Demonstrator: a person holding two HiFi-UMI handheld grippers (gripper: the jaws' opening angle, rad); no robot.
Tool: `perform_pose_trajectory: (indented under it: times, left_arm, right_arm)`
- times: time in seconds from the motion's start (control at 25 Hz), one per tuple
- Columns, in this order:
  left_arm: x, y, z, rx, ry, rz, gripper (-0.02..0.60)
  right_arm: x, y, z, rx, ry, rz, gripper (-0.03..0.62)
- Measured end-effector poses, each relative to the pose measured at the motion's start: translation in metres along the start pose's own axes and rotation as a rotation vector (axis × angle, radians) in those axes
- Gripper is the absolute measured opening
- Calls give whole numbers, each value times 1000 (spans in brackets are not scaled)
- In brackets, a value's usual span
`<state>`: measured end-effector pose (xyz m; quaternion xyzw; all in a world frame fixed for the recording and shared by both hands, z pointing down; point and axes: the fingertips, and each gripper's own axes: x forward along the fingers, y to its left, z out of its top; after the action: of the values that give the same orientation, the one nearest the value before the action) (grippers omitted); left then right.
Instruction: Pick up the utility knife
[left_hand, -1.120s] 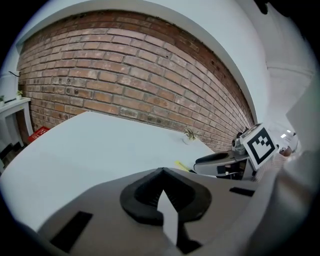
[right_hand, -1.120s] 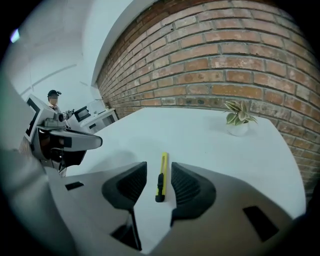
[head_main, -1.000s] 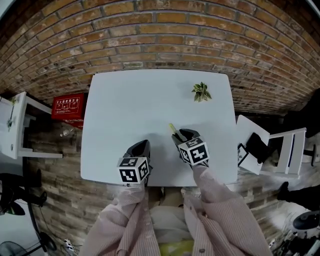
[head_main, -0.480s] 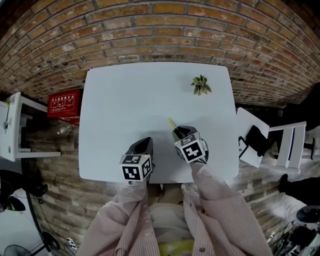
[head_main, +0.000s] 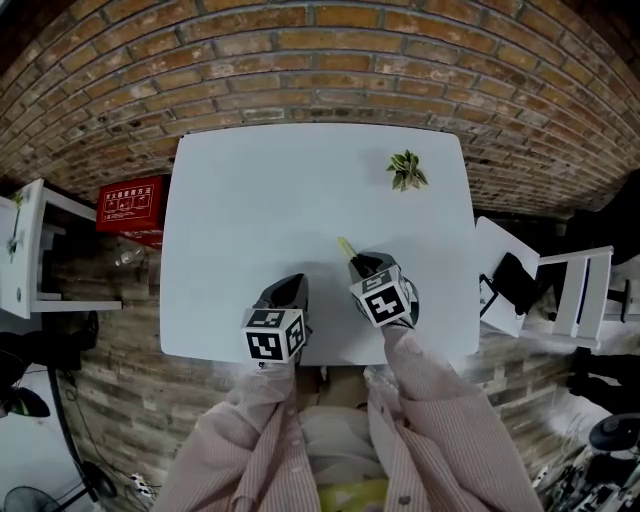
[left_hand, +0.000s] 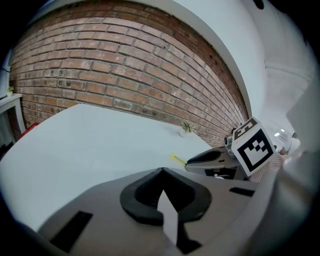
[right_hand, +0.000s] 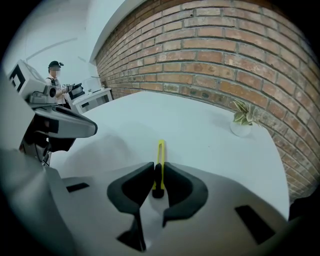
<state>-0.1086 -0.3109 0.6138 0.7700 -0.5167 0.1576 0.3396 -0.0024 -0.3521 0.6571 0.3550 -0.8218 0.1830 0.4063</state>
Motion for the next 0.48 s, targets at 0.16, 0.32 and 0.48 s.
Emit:
perform_pose_trajectory:
  times: [0.16,0.32,0.48]
  left_arm:
    - [-4,1,2,5,-11,1,-8]
    - [-9,4,9,21,-44,1,-8]
    - [-17,4,17,57,-88,-8,-9]
  right_arm:
    - [0,2,2,6,-20,-5,64]
    - [-4,4,7,30,-80,-1,64]
    - [-17,3,14,74,-142,2,64]
